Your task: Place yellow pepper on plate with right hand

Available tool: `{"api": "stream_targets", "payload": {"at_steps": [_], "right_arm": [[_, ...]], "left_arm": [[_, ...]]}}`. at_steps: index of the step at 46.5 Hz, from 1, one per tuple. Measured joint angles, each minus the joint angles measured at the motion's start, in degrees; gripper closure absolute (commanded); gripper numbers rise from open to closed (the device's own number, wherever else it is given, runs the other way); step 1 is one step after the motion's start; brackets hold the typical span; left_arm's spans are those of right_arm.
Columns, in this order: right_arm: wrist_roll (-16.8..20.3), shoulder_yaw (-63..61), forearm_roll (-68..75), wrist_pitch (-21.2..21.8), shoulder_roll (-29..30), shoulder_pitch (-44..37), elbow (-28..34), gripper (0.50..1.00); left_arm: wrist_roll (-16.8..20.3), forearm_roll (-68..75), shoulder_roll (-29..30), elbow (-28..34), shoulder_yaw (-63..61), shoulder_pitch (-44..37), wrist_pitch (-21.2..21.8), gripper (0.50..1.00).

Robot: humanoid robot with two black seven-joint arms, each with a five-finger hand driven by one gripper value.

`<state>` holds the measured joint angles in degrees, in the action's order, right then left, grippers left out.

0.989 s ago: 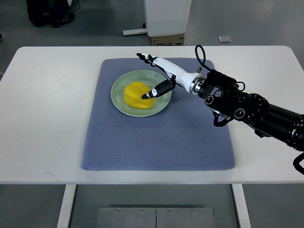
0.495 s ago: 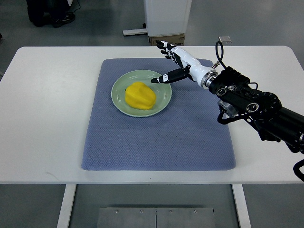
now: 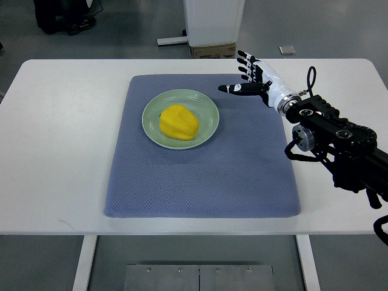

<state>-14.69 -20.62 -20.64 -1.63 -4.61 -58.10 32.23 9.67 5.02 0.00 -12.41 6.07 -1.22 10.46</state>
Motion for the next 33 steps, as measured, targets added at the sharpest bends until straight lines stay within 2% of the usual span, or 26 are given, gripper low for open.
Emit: {"api": "stream_targets", "payload": {"at_steps": [11,33], "right_arm": [[0.8,-3.9,5.0,-1.0,-0.1,2.4,-1.1,0.509],[0.8,-14.3,5.3,-2.1,1.2,7.3,-1.2,0.507]], "left_arm": [[0.0,0.0,0.0,0.0,0.0,0.0,0.0,0.500],[0.0,0.0,0.0,0.0,0.0,0.0,0.0,0.500]]}}
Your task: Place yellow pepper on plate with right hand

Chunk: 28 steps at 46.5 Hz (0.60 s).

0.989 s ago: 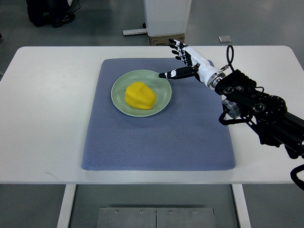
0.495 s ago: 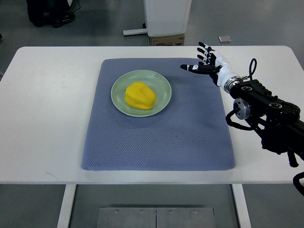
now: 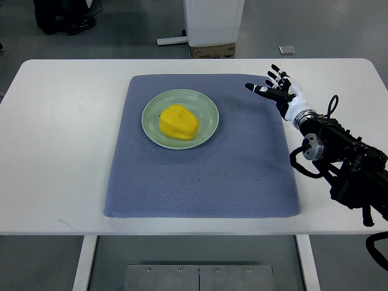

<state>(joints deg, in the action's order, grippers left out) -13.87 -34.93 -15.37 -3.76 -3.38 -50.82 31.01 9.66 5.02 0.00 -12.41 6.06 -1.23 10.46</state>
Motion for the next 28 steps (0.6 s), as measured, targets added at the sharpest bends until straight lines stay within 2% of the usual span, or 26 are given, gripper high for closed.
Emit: {"api": "stream_targets", "payload": {"at_steps": [28], "right_arm": [[-0.6,-3.3,0.1,0.1,0.6,0.3,0.5,0.500]], "left_arm": [[0.0,0.0,0.0,0.0,0.0,0.0,0.0,0.500]]}}
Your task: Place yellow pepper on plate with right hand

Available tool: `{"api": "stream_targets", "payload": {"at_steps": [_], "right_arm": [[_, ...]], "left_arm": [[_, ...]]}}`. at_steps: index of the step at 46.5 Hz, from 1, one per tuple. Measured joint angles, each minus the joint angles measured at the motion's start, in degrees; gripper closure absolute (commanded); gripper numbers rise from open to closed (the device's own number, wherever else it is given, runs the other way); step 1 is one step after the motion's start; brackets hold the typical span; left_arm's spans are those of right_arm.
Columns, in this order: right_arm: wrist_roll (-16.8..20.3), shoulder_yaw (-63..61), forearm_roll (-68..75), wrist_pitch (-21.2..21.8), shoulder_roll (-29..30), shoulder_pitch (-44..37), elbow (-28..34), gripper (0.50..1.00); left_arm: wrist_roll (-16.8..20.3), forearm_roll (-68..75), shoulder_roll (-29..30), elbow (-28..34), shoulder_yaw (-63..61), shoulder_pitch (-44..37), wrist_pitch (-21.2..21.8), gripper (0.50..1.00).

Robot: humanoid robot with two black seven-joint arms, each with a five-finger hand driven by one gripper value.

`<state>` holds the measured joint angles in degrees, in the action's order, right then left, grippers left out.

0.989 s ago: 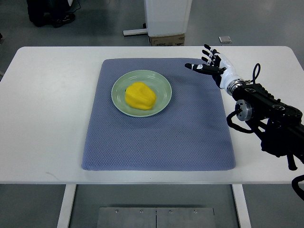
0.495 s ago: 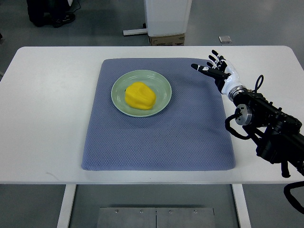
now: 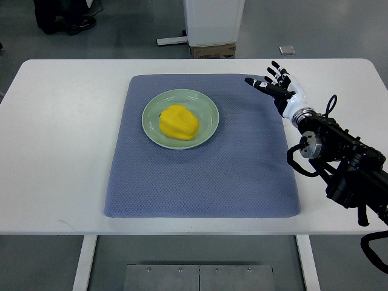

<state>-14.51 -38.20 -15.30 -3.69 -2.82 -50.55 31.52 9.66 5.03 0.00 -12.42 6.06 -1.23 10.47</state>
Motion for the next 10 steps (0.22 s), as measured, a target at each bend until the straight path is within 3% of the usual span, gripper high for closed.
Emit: {"api": "stream_targets", "payload": {"at_steps": [10], "right_arm": [[-0.1,-2.6,0.0,0.0,0.6,0.0,0.2,0.500]], "left_arm": [[0.0,0.0,0.0,0.0,0.0,0.0,0.0,0.500]]}}
